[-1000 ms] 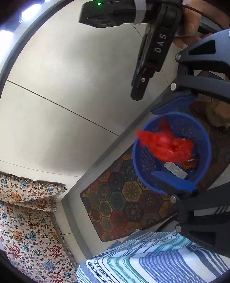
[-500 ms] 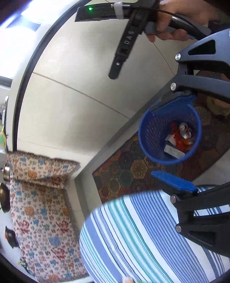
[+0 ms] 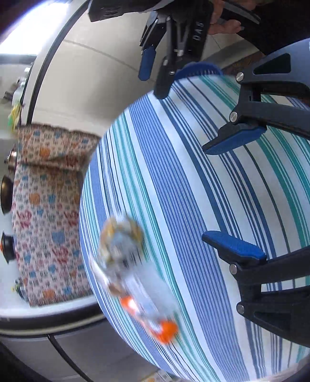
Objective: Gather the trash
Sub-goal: 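Move both tools back over the table toward the remaining trash, then grasp the clear plastic box with the left gripper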
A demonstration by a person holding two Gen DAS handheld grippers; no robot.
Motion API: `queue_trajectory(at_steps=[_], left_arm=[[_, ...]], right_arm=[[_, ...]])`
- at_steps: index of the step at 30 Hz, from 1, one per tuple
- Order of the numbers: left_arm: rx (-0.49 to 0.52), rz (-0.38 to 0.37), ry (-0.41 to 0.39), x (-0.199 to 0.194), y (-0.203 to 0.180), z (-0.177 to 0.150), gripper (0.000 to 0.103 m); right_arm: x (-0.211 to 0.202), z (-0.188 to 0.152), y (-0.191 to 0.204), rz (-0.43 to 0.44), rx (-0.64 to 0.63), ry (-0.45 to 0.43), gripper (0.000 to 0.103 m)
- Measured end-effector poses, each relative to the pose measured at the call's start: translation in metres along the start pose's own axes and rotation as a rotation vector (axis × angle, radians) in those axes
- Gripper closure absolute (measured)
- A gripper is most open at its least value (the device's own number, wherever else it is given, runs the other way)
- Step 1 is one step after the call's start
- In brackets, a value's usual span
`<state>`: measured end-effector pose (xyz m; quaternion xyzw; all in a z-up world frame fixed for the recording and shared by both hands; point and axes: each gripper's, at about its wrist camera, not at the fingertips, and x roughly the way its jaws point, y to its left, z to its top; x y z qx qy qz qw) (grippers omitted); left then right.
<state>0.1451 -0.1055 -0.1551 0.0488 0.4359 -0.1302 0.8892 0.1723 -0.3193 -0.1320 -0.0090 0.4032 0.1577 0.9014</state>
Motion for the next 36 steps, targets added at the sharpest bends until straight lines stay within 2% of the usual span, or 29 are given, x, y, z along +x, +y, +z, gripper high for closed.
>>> queue_trajectory(at_steps=[4,6,11,16,18,21,23,25,26,28,30,32,34,36], left_arm=[[-0.041,0.07,0.016,-0.007,0.054,-0.015,0.035],[-0.069,0.07,0.02,-0.005,0.077,-0.018,0.035],[-0.087,0.027,-0.002,0.006,0.114,-0.004,0.035],[-0.098,0.031,-0.001,0.036,0.13,0.022,0.035],[-0.091,-0.018,-0.019,0.039,0.13,0.027,0.035],[-0.016,-0.098,-0.043,0.039,0.116,0.031,0.034],[0.026,-0.163,-0.031,0.037,0.104,0.029,0.034],[0.076,-0.271,-0.009,0.031,0.09,0.02,0.034],[0.109,-0.283,-0.012,0.026,0.084,0.014,0.034],[0.13,-0.224,-0.014,0.022,0.08,0.009,0.034],[0.082,-0.129,-0.01,0.026,0.091,0.011,0.034],[0.01,-0.072,0.006,0.035,0.109,0.016,0.034],[-0.036,-0.064,0.034,0.045,0.121,0.021,0.032],[-0.022,-0.08,0.042,0.05,0.126,0.028,0.027]], right_arm=[[0.019,-0.006,0.049,0.05,-0.121,0.032,0.031],[0.022,-0.009,0.059,0.063,-0.145,0.037,0.031],[0.028,-0.012,0.066,0.063,-0.143,0.038,0.031],[0.031,-0.009,0.066,0.047,-0.122,0.034,0.031],[0.03,-0.009,0.065,0.041,-0.12,0.032,0.031],[0.03,-0.009,0.06,0.036,-0.108,0.033,0.031],[0.03,-0.007,0.057,0.031,-0.1,0.031,0.031],[0.029,-0.006,0.054,0.03,-0.093,0.026,0.031],[0.028,-0.005,0.054,0.029,-0.09,0.023,0.031],[0.025,-0.003,0.051,0.029,-0.086,0.013,0.031],[0.022,-0.002,0.049,0.03,-0.081,0.005,0.028],[0.021,-0.002,0.049,0.03,-0.079,-0.001,0.027],[0.021,-0.003,0.051,0.03,-0.081,0.003,0.027],[0.022,-0.004,0.051,0.029,-0.085,0.004,0.027]])
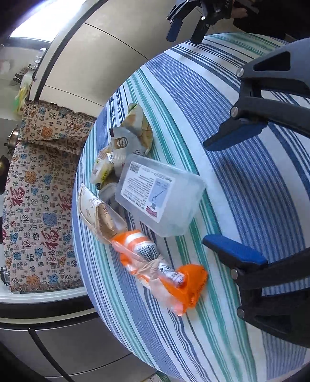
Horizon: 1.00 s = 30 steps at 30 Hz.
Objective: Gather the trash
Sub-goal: 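Grasp the clear plastic box with the left gripper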
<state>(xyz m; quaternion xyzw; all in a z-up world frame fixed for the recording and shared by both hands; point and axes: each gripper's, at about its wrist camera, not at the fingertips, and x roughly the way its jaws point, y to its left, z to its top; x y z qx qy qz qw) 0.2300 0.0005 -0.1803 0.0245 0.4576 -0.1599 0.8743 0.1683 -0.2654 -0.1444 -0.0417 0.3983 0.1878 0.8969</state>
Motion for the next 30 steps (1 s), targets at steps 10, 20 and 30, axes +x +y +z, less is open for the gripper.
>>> queue_trajectory(at_steps=[10,20,30], left_arm=[[0.145,0.028,0.031,0.029,-0.003,0.028,0.023],[0.146,0.044,-0.019,0.028,-0.008,0.027,0.04],[-0.086,0.188,-0.027,-0.016,-0.007,-0.028,0.038]], right_arm=[[0.0,-0.002,0.003,-0.002,-0.01,0.003,0.027],[0.012,0.006,0.006,0.027,-0.02,0.025,0.027],[0.054,0.04,0.03,0.15,-0.035,0.086,0.025]])
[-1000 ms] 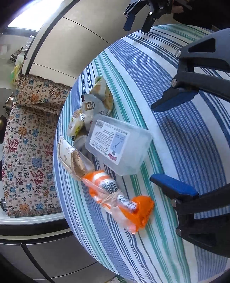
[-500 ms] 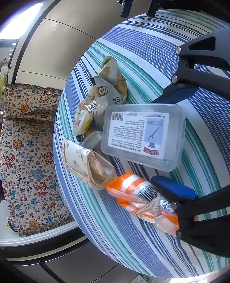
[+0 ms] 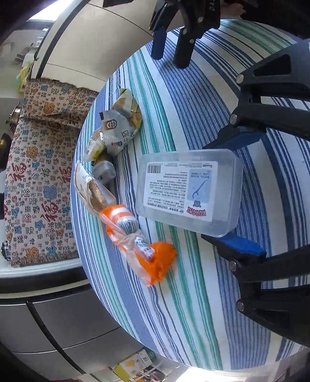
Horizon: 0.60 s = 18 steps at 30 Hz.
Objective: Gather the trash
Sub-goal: 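Grasp the clear plastic box with the left gripper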
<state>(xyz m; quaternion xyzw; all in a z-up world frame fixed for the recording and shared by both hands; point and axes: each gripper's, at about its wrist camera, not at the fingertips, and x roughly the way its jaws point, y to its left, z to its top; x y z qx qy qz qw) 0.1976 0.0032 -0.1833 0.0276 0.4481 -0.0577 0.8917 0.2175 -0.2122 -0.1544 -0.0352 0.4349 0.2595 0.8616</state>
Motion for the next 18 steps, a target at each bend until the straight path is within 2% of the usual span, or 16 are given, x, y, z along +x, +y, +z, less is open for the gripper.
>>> queue_trajectory(at_steps=[4,10,11,12,13,18], left_arm=[[-0.004,0.015,0.006,0.0,-0.001,0.0,0.033],[-0.003,0.014,0.006,0.0,-0.001,0.0,0.031],[-0.003,0.013,0.006,0.0,-0.001,0.0,0.031],[-0.004,0.012,0.006,0.0,-0.001,0.0,0.031],[-0.005,0.011,0.006,0.0,0.0,0.0,0.031],[-0.004,0.011,0.006,-0.001,0.001,0.001,0.03]], right_arm=[[0.031,0.03,0.007,0.043,-0.016,0.054,0.022],[0.062,0.071,0.013,0.016,-0.027,0.057,0.019],[0.066,0.075,0.015,0.016,-0.031,0.055,0.026],[0.068,0.077,0.015,0.015,-0.033,0.064,0.039],[0.071,0.078,0.015,0.01,-0.029,0.088,0.066],[0.043,0.053,0.01,-0.021,0.004,0.085,0.07]])
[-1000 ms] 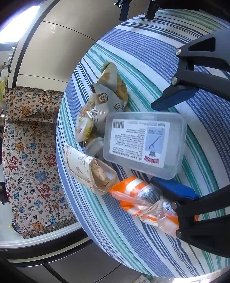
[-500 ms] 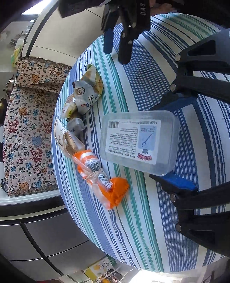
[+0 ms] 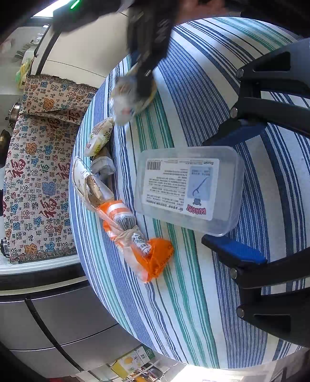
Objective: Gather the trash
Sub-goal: 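Grasp the clear plastic box with the left gripper, then grasp the crumpled yellow-white snack bag with the right gripper while the left gripper holds the box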
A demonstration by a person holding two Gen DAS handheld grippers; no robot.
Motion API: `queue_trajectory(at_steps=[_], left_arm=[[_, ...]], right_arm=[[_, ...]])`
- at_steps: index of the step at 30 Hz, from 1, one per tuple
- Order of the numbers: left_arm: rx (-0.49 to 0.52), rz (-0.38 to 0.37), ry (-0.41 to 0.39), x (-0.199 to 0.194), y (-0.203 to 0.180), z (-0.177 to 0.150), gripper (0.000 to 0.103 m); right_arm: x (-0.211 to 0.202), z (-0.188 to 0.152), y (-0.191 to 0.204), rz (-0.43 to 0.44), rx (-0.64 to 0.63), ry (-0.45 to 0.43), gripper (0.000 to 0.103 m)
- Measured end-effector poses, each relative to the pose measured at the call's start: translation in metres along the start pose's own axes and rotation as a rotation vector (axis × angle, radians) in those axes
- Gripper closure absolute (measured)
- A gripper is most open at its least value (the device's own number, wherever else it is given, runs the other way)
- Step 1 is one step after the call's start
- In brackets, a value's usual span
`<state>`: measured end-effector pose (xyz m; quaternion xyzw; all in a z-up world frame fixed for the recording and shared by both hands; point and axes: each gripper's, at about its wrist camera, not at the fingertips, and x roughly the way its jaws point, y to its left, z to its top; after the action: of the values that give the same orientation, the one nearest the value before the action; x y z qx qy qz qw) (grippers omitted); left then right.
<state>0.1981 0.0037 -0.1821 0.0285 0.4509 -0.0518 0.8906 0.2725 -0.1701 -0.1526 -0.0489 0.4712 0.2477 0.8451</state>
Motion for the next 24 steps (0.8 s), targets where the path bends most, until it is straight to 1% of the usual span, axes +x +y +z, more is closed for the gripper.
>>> queue_trajectory(at_steps=[3,4,5,6,7,8,10,14,24], left_arm=[[0.001,0.002,0.0,-0.001,0.0,0.0,0.03],[0.002,0.002,0.0,-0.001,0.001,0.0,0.03],[0.002,0.002,0.001,-0.001,0.0,0.0,0.029],[0.003,0.001,0.001,0.0,0.0,0.0,0.029],[0.002,0.001,0.001,0.0,0.001,0.0,0.029],[0.003,0.001,0.001,-0.001,0.0,0.0,0.029],[0.003,0.001,0.001,-0.001,0.0,0.001,0.029],[0.003,0.001,0.002,-0.001,0.0,0.0,0.028],[0.0,-0.003,0.002,-0.002,0.0,0.001,0.028]], right_arm=[[-0.025,-0.034,-0.003,-0.066,0.005,-0.01,0.069],[-0.029,-0.043,-0.001,-0.088,0.007,-0.009,0.063],[-0.033,-0.056,0.0,-0.1,0.01,-0.024,0.052],[-0.034,-0.06,0.0,-0.1,0.011,-0.033,0.042],[-0.033,-0.067,0.001,-0.098,0.015,-0.037,0.023],[-0.031,-0.071,0.0,-0.088,0.02,-0.038,0.02],[-0.03,-0.071,0.0,-0.089,0.02,-0.054,0.019],[-0.027,-0.067,0.001,-0.096,0.026,-0.051,0.014],[-0.027,-0.069,-0.001,-0.1,0.043,-0.062,0.015]])
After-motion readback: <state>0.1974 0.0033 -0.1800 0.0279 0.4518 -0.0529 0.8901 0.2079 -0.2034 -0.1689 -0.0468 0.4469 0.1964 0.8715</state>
